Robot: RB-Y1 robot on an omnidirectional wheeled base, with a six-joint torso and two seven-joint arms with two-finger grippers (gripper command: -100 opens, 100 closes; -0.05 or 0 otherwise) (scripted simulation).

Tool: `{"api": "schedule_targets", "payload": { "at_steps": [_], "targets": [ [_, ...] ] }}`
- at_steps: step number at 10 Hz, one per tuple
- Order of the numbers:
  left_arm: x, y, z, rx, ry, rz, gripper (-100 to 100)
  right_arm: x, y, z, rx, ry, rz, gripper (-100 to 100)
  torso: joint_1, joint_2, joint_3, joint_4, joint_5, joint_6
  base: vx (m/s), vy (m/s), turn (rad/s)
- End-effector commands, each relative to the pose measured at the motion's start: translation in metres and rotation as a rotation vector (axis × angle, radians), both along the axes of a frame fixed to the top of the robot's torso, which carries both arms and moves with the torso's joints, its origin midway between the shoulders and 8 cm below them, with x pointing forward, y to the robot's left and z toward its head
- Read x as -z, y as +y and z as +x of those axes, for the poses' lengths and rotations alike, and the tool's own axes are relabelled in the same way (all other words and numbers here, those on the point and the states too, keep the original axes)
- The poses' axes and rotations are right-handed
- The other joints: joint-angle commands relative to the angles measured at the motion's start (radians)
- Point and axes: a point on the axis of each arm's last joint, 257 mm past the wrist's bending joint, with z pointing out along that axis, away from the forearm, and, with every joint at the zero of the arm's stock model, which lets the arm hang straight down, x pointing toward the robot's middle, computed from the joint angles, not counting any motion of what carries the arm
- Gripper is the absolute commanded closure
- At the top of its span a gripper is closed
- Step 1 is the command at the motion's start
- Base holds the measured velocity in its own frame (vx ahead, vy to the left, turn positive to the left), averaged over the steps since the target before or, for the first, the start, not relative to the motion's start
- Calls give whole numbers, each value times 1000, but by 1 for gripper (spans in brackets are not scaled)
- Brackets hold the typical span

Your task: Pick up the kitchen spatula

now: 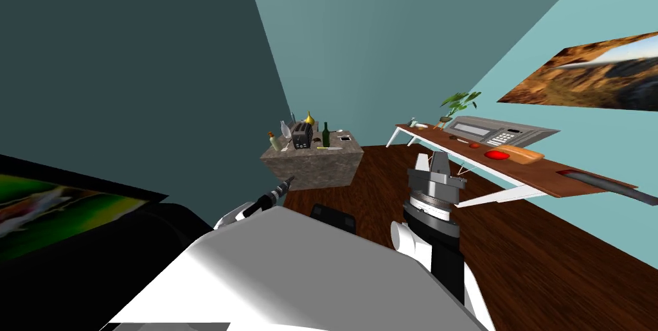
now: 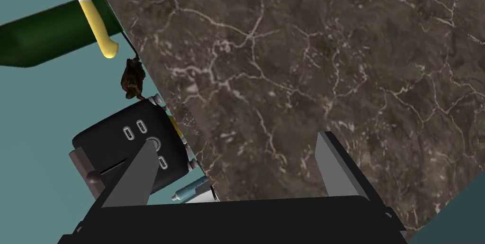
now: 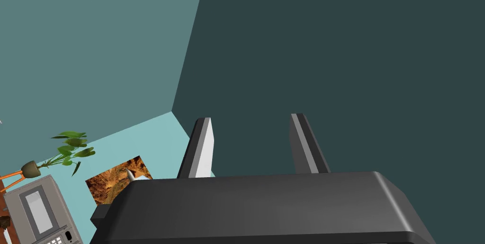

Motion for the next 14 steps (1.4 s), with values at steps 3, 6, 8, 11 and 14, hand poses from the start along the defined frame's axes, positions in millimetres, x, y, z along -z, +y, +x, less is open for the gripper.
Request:
{"api": "schedule_targets", "payload": {
  "at_steps": [3, 6, 8, 11, 14],
  "targets": [
    [25, 52, -23, -7, 119, 102, -100, 0, 0, 0, 0, 0, 0, 0, 0, 0, 0, 0, 0, 0, -19, -58, -115],
    [41, 106, -49, -27, 232, 194, -100, 0, 0, 0, 0, 0, 0, 0, 2, -2, -1, 0, 0, -1, 3, -45, -191],
    [42, 138, -61, -31, 287, 257, -100, 0, 0, 0, 0, 0, 0, 0, 2, -2, -1, 0, 0, -1, 10, -33, -146],
    [37, 187, -77, -44, 356, 351, -100, 0, 0, 0, 0, 0, 0, 0, 3, -3, -2, -1, 1, 0, 20, -20, -152],
    [29, 223, -88, -52, 407, 422, -100, 0, 0, 0, 0, 0, 0, 0, 3, -3, -2, 0, 1, 0, 15, -11, -97]
  ]
}}
